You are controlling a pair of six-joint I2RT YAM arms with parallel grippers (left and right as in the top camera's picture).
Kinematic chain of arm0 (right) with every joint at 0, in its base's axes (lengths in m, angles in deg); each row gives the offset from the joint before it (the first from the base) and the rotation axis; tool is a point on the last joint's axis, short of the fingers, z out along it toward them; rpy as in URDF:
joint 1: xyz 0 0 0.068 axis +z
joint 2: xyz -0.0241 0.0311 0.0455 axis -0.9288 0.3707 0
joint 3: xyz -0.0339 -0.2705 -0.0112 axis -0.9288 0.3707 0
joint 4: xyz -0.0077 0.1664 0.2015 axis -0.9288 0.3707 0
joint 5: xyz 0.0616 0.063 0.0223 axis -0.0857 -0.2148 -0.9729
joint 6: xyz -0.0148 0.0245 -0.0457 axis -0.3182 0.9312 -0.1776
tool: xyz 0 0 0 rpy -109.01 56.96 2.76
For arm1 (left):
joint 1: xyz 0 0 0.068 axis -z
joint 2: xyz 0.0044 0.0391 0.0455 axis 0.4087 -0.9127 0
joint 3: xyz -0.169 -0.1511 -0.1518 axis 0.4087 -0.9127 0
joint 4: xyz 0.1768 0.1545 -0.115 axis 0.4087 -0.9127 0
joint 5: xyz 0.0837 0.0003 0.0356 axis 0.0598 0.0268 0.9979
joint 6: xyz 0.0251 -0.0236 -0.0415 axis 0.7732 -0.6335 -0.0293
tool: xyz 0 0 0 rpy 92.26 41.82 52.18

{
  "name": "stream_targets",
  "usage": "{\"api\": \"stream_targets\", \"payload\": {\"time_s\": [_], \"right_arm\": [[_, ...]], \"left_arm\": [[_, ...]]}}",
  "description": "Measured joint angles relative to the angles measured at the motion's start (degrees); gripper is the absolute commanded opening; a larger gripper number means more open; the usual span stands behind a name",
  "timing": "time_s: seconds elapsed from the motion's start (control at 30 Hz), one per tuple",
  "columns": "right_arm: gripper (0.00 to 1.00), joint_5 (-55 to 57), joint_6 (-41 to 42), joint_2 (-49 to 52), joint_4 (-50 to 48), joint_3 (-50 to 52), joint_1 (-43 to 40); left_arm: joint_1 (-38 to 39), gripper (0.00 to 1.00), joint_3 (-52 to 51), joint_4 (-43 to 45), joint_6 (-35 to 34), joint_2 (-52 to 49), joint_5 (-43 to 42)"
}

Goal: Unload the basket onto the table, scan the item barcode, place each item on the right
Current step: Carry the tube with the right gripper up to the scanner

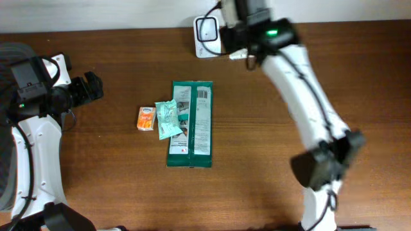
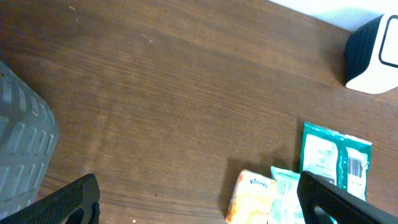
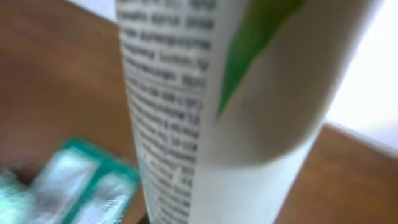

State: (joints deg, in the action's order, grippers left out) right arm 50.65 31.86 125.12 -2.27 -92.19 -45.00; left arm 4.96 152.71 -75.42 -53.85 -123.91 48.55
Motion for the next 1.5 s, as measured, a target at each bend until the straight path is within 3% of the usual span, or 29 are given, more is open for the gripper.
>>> {"api": "stream_targets", "payload": {"time_s": [0.13,0.23,0.33,0.73,1.13,1.3,1.5], "right_arm": [[0.04,20.2,-15.5,13.2,-19.9,0.4,3.3],[0.04,27.4,-25.6,19.0,-29.4,0.4,3.4],[0.04,31.0,-31.1,21.7,-32.6,0.6,3.4],[0.04,32.9,-33.9,28.0,-35.2,0.6,2.2],[0.04,34.4,-33.2,28.0,-35.1,0.6,2.4],[0.04,28.1,-25.0,21.6,-20.8,0.9,3.8],[0.04,-3.3,-3.2,-2.4,5.9,-0.2,1.2]], "left_arm": [[0.0,0.99,0.0,0.0,0.0,0.0,0.0],[0.0,0.99,0.0,-0.1,0.0,0.0,0.0],[0.0,0.99,0.0,0.0,0.0,0.0,0.0],[0.0,0.99,0.0,0.0,0.0,0.0,0.0],[0.0,0.99,0.0,0.0,0.0,0.0,0.0],[0.0,0.99,0.0,-0.1,0.0,0.0,0.0],[0.0,0.99,0.0,-0.1,0.0,0.0,0.0]]}}
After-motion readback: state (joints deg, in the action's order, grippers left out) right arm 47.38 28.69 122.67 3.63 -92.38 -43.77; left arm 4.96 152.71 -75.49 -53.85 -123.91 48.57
